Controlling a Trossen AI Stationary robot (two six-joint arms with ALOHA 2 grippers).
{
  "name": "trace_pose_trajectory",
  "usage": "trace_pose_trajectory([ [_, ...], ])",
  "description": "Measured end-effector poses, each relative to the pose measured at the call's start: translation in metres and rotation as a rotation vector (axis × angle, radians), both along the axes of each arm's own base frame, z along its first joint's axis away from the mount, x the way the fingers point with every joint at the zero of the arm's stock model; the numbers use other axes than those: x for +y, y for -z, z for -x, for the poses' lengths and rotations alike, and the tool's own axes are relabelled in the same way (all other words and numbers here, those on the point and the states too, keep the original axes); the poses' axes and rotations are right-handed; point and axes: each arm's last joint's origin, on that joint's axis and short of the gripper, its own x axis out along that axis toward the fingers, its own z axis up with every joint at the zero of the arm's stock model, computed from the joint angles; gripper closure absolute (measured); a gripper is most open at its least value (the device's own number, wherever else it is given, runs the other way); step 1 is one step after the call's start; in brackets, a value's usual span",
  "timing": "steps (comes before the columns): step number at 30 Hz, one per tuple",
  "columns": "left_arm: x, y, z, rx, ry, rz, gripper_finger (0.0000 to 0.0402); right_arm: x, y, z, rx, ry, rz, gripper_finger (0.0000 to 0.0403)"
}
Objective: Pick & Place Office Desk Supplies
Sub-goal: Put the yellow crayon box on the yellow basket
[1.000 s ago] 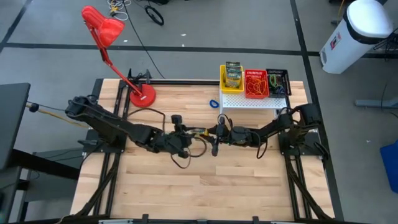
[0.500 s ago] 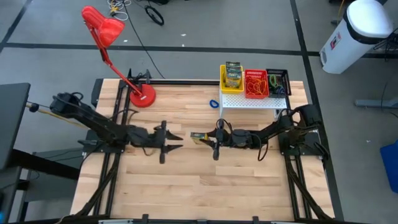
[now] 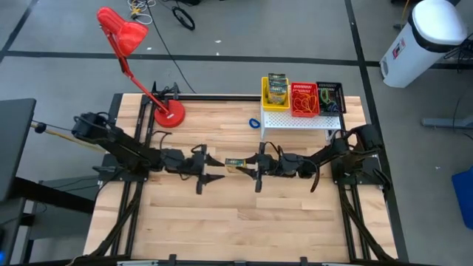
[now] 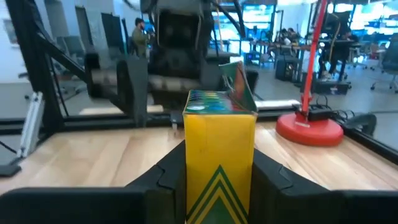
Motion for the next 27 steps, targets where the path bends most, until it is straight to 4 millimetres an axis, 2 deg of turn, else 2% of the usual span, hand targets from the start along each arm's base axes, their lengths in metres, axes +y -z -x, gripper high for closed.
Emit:
trace_pose_trajectory([
  [6, -0.002, 0.012, -0.013, 0.051, -0.068, -0.053, 0.0153, 0.007, 0.0, 0.002, -0.004, -0.018, 0.03, 0.0289],
  [9, 0.001, 0.013, -0.013, 0.049, -0.118, -0.035, 0.0148, 0.009, -0.005, 0.001, -0.045, -0.039, 0.023, 0.029],
  [15, 0.002, 0.006, -0.013, -0.018, -0.104, -0.002, 0.0147, 0.01, -0.008, 0.002, -0.076, -0.076, 0.02, 0.029],
  [21, 0.0, 0.003, -0.017, -0.046, -0.063, 0.006, 0.0155, 0.01, -0.009, 0.002, -0.091, -0.082, 0.009, 0.029],
  [27, -0.005, 0.006, -0.033, -0.034, -0.048, -0.051, 0.0195, 0.01, -0.01, 0.002, -0.1, -0.083, 0.006, 0.029],
])
